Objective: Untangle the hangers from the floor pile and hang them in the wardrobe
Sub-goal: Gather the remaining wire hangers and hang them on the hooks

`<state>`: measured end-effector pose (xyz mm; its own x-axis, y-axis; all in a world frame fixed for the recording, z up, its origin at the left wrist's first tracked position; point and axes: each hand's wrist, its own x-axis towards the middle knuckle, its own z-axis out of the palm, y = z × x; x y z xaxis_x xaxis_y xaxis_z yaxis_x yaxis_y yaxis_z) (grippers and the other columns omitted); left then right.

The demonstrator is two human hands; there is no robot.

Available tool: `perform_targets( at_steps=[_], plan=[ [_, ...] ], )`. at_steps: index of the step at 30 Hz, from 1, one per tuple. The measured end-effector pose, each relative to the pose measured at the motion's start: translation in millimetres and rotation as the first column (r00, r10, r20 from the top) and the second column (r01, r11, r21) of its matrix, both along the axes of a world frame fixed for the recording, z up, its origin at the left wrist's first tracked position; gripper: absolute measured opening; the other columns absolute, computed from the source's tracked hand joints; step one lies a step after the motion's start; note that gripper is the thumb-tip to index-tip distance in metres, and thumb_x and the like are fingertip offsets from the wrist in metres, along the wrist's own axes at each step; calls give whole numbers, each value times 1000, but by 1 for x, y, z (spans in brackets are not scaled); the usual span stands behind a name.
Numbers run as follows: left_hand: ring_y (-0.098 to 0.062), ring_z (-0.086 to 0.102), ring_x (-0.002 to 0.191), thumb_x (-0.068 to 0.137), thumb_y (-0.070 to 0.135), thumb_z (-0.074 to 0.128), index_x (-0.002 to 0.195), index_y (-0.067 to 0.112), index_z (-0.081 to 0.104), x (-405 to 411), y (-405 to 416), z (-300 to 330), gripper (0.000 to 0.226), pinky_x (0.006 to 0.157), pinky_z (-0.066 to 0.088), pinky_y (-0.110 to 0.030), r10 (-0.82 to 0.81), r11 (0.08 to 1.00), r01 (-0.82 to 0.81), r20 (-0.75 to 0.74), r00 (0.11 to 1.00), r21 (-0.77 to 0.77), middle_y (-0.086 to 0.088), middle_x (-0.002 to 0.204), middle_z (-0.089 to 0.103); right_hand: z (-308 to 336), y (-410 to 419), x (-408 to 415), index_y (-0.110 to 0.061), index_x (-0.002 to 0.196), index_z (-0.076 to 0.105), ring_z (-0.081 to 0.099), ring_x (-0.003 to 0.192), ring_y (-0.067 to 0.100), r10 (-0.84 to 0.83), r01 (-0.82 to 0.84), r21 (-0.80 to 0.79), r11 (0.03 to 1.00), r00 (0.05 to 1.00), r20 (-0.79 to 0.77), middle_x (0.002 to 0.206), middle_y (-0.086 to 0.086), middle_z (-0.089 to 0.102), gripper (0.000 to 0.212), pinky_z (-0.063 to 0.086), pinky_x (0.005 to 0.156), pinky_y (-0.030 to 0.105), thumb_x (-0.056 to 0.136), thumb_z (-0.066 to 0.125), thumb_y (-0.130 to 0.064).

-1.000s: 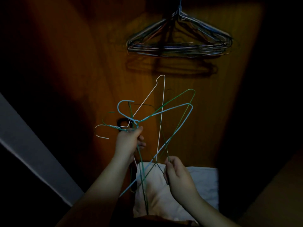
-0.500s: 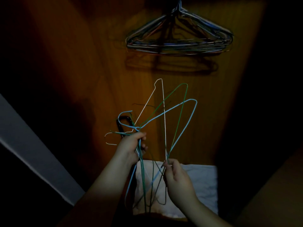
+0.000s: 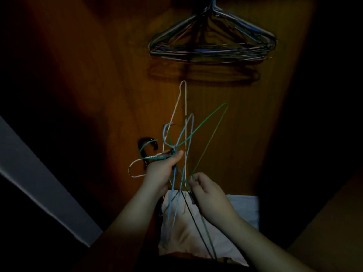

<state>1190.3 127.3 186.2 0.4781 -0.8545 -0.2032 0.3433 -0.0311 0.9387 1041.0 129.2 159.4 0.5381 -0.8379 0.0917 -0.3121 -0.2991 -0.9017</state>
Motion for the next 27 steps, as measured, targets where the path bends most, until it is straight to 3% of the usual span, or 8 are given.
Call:
perform_targets(
  at_steps=[1,6,11,17,20,22,24,27],
  plan=[
    [-31,70,88,88,16,71,104,7,70,1,-1,-1,18,75,57,-39,17,1000,-17,4,1000,-6,-15,100,72,2,-2,2,-22,88,52,53,66,10,14,-14,-12,1000,1000,-18,72,1,58,19,34,55,22,102,42,-29],
    [-20,65,71,97,15,58,100,9,59,2,-1,3,7,49,52,-24,12,1000,-12,1,1000,-2,-9,93,67,6,-4,13,-28,81,46,51,67,12,66,-67,-13,998,996,-55,73,-3,56,23,35,58,30,103,40,-32],
    [-23,71,70,99,9,51,106,9,57,8,2,1,9,58,58,-32,-144,989,142,-63,987,-35,-11,94,75,10,-11,19,-31,92,48,56,80,16,162,-160,32,987,981,-102,88,0,60,17,38,65,32,102,38,-41],
    [-16,63,55,99,1,44,105,12,60,14,8,-1,20,50,54,-26,-166,985,162,-56,985,-65,-5,84,61,12,-24,19,-21,95,54,60,82,19,315,-317,35,948,916,-248,93,3,65,26,47,75,39,99,45,-45],
    [-12,56,43,100,0,41,103,14,58,16,11,3,22,42,47,-21,-175,983,173,-39,984,-66,-3,77,55,26,-41,17,-16,95,61,57,81,21,82,-139,-215,967,963,-258,88,5,63,31,46,73,37,99,48,-44],
    [-12,53,41,100,1,42,102,15,60,19,13,5,23,40,45,-20,-191,981,190,-23,981,-50,-1,74,55,39,-58,18,-14,105,62,56,93,20,-110,9,-506,863,979,-171,98,3,61,27,43,79,33,97,54,-39],
    [-11,50,40,99,1,42,101,16,60,22,15,5,23,40,43,-20,-214,976,213,-22,977,-45,-1,73,55,51,-71,23,-16,118,59,52,112,19,-110,-52,-651,758,972,-206,116,2,60,33,37,94,34,95,56,-40],
    [-10,48,42,99,3,43,97,16,56,25,16,8,19,40,42,-21,-295,955,294,-40,955,-34,-2,74,51,61,-85,37,-22,124,57,46,126,16,-41,-287,-632,720,891,-451,126,-3,58,42,23,107,38,96,47,-52]
  ],
)
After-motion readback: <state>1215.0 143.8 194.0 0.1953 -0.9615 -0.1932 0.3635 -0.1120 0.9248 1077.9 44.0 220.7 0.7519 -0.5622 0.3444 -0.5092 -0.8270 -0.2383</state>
